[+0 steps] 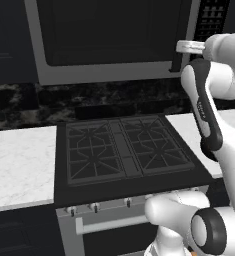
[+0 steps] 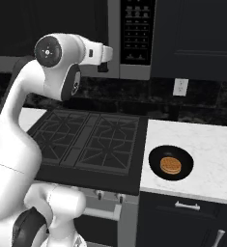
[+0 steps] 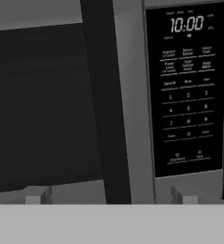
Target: Open the microwave, place the bowl with waffle inside the microwave, then close the microwave door and turn it on.
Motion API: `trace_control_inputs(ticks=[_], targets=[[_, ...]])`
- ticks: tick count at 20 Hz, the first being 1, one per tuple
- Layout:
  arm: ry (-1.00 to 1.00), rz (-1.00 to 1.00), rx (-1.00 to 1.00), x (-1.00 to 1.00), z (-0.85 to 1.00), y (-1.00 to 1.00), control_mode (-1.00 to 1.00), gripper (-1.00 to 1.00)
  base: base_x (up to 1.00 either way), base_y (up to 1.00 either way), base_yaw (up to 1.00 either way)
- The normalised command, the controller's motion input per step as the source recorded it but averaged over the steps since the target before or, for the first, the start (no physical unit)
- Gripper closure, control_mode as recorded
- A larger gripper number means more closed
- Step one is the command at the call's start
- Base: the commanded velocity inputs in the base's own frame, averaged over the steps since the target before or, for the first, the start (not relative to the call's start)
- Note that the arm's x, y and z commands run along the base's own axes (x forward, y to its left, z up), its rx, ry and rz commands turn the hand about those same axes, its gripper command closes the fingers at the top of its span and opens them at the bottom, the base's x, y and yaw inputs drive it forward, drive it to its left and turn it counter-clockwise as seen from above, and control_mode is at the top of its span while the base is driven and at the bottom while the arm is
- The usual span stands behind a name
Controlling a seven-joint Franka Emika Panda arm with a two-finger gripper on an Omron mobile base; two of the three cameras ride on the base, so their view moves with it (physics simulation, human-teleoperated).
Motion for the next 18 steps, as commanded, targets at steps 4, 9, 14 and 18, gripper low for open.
trace_control_inputs(ticks=[4, 9, 14, 18], targets=[[0.00, 0.00, 0.00, 0.83, -0.02, 0.00, -1.00, -1.00, 0.00, 0.00, 0.00], [0.00, 0.00, 0.00, 0.65, -0.01, 0.00, -1.00, -1.00, 0.00, 0.00, 0.00], [0.00, 0.01, 0.00, 0.49, 0.00, 0.00, -1.00, -1.00, 0.00, 0.00, 0.00], [0.00, 0.02, 0.00, 0.47, 0.00, 0.00, -1.00, -1.00, 0.00, 0.00, 0.00]])
